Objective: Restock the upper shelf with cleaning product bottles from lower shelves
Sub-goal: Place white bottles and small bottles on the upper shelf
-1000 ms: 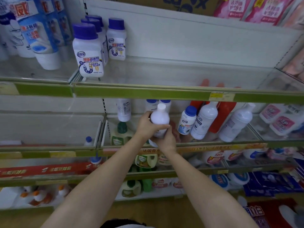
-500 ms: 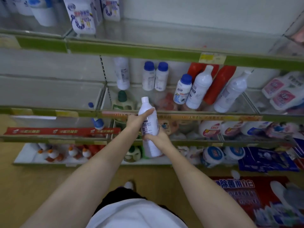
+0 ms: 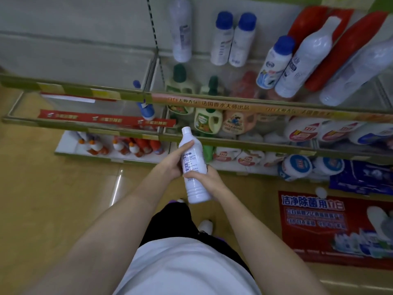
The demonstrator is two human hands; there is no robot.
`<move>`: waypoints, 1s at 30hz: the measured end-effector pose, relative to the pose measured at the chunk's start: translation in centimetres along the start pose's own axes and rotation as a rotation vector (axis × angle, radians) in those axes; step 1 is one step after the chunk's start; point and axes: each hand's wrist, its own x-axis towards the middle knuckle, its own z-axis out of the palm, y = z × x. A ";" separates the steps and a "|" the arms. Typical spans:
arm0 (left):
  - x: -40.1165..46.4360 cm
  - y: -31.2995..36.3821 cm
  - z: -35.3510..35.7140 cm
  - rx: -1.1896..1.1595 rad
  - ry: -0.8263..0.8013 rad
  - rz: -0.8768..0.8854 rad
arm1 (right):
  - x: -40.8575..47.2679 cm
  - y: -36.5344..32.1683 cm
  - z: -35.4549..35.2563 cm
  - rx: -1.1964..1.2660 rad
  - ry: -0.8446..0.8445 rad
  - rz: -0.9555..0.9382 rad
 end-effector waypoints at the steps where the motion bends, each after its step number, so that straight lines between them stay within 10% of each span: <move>1: 0.4 -0.1 -0.3 -0.012 0.001 -0.016 | 0.0 0.0 0.1 0.008 -0.004 0.009; 17: 3.9 1.1 -7.2 -0.127 -0.007 -0.209 | 2.3 -0.2 5.7 0.010 0.002 0.191; 30: 3.1 2.7 -5.1 -0.182 -0.387 -0.044 | 0.1 -0.9 2.1 0.273 -0.180 0.158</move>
